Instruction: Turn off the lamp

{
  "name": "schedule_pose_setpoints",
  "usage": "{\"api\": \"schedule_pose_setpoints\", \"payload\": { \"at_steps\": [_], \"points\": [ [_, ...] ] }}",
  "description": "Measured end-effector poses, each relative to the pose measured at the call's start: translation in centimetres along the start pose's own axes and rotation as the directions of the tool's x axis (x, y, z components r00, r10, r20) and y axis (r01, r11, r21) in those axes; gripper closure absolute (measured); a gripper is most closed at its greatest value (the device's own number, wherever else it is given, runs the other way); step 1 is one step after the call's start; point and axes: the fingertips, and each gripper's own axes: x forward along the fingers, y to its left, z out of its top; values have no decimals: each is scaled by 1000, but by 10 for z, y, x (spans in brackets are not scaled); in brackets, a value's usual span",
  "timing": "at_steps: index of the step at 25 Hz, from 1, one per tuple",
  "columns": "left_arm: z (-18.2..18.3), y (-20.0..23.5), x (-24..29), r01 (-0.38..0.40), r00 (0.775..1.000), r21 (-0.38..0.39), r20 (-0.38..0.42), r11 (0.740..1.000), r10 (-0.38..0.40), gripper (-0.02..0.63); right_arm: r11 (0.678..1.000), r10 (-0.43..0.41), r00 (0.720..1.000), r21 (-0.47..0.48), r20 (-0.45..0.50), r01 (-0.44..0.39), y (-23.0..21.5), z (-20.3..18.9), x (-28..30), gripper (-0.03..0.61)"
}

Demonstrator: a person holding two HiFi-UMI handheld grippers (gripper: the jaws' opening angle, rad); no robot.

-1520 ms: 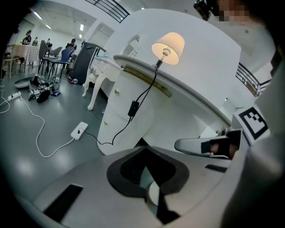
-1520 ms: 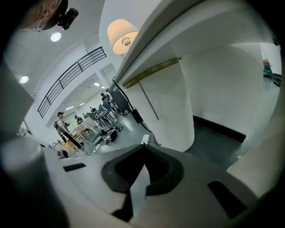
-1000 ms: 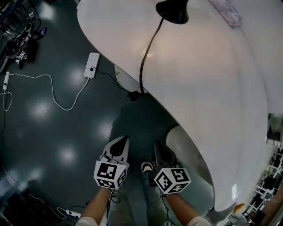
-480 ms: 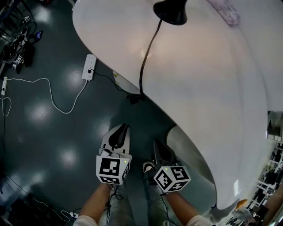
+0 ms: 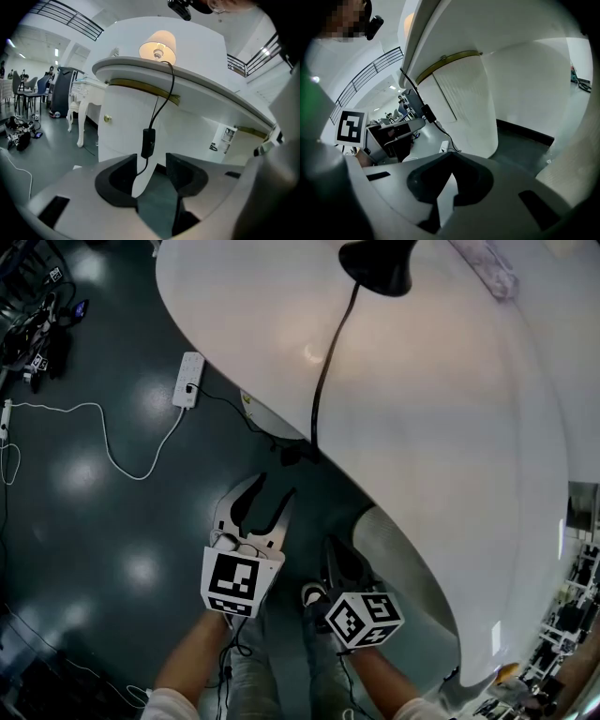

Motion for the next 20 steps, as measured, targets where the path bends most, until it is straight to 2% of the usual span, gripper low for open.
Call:
{"api": "schedule_pose_setpoints", "payload": {
  "at_steps": [9, 14, 15, 17, 20],
  "points": [
    [27, 9, 30, 67, 998, 111, -18, 991, -66, 437, 1000, 0, 1000, 8, -12, 0, 4, -3, 9, 580],
    [29, 6, 31, 84, 996, 133, -13, 988, -83, 440, 1000, 6, 1000, 11, -20, -6, 10, -5, 12, 580],
    [30, 7, 31, 81, 997, 137, -10, 987, -80, 446, 1000, 8, 1000, 11, -20, -8, 10, -5, 13, 580],
    [31, 7, 33, 72, 997, 145, -5, 987, -72, 503, 1000, 9, 1000, 11, -20, -9, 9, -3, 15, 580],
    [31, 5, 36, 72, 997, 141, -2, 987, -73, 505, 1000, 6, 1000, 12, -19, -5, 5, -2, 16, 580]
  ]
}}
